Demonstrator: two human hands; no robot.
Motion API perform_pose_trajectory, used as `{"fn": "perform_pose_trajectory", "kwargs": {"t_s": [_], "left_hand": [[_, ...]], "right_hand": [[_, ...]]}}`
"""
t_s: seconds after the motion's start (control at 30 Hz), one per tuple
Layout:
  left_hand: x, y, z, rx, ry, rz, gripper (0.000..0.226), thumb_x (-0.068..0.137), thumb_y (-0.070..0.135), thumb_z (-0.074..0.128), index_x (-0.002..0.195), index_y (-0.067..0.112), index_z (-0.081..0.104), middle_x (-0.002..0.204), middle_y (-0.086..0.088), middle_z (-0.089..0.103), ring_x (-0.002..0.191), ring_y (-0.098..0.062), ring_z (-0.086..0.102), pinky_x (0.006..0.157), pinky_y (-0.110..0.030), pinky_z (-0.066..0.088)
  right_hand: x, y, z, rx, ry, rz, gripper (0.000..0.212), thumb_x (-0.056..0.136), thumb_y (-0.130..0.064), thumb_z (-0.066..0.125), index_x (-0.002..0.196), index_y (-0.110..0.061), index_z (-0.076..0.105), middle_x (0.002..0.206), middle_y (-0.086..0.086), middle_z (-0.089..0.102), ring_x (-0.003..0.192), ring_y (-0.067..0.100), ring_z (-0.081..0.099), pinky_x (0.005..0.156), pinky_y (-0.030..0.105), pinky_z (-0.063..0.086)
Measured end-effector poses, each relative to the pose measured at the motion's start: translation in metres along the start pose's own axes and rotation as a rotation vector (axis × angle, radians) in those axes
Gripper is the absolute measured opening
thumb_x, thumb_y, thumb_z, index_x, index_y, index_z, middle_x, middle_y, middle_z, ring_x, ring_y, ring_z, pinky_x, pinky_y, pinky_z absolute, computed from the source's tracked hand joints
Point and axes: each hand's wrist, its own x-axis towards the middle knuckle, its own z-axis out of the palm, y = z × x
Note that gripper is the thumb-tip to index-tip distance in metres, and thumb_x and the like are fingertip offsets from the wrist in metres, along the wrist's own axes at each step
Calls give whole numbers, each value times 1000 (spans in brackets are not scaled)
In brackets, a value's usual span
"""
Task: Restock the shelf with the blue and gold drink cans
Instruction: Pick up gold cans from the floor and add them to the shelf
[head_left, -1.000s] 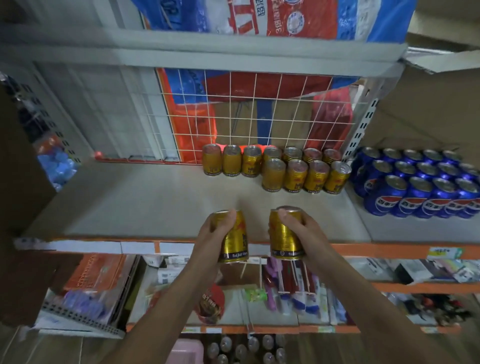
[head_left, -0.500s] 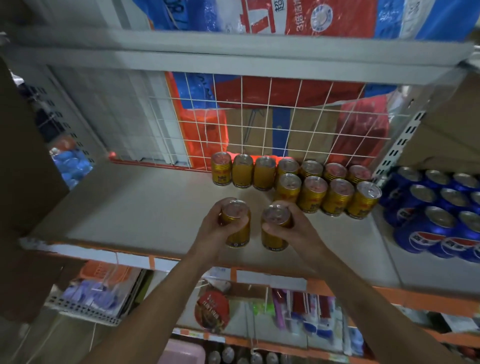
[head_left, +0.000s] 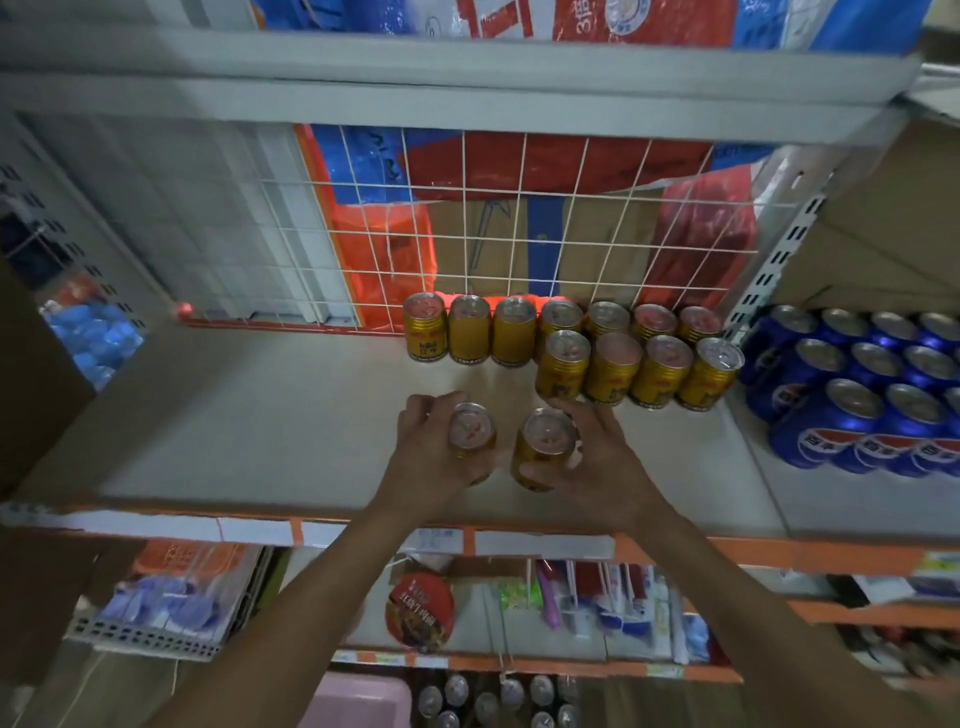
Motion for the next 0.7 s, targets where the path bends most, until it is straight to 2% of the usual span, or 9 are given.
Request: {"fn": "perform_pose_trajectory", "kwargs": {"t_s": [0.13, 0.27, 0.37, 0.43, 0.47, 0.53, 0.57, 0.63, 0.7], "left_hand": [[8, 1, -10, 32, -66, 68, 84, 64, 64, 71, 135, 21, 56, 115, -3, 44, 114, -27, 50, 102, -37, 44], [14, 2, -24, 51, -231, 132, 71, 83, 22, 81, 145, 19, 48, 135, -5, 51, 126, -25, 50, 102, -25, 39], [19, 5, -34, 57, -327, 136, 69, 90, 13, 74, 151, 18, 41, 151, -4, 45, 137, -21, 45, 102, -14, 32], [19, 9, -36, 65, -363, 167, 65, 92, 8, 70, 150, 15, 41, 150, -6, 40, 137, -21, 42, 98, -5, 31], [17, 11, -35, 81, -368, 184, 65, 92, 10, 71, 150, 16, 42, 150, -7, 36, 137, -22, 38, 99, -6, 32], [12, 11, -31, 191, -322, 216, 75, 86, 30, 79, 150, 26, 41, 150, -7, 29, 139, -25, 30, 110, -25, 36], [10, 8, -27, 230, -286, 216, 78, 82, 38, 81, 149, 29, 42, 144, -7, 30, 135, -26, 30, 110, -34, 39], [9, 3, -21, 233, -204, 222, 71, 82, 37, 81, 145, 31, 48, 130, -6, 35, 125, -27, 34, 105, -41, 43], [11, 2, -20, 203, -179, 253, 61, 85, 26, 80, 140, 31, 55, 127, -7, 42, 119, -28, 41, 102, -41, 44]], "right_hand": [[-2, -10, 3, -224, 92, -64, 77, 79, -48, 81, 143, -22, 47, 138, 3, 44, 129, 28, 47, 94, 44, 50], [5, -11, -5, -269, -75, -126, 74, 90, -34, 74, 153, -21, 38, 153, 4, 37, 140, 26, 36, 110, 35, 36], [12, -19, -12, -335, -241, -161, 74, 95, -26, 68, 157, -29, 28, 159, -2, 30, 146, 25, 26, 114, 40, 33], [15, -25, -14, -382, -289, -145, 76, 95, -25, 66, 158, -28, 25, 162, -1, 25, 148, 25, 22, 115, 43, 34], [15, -28, -13, -400, -284, -133, 77, 94, -28, 68, 158, -28, 25, 162, 0, 22, 149, 25, 20, 115, 44, 35], [14, -30, -8, -429, -212, -132, 80, 89, -36, 74, 156, -29, 30, 157, 5, 26, 147, 26, 25, 111, 43, 40], [14, -30, -5, -426, -161, -139, 80, 85, -38, 77, 154, -30, 36, 150, 8, 32, 143, 27, 31, 107, 43, 43], [14, -28, 1, -379, -111, -151, 77, 81, -32, 82, 149, -27, 45, 134, 10, 41, 133, 31, 40, 103, 43, 45], [16, -24, 3, -383, -124, -206, 76, 81, -21, 82, 148, -23, 47, 129, 13, 45, 129, 35, 45, 102, 45, 46]]}}
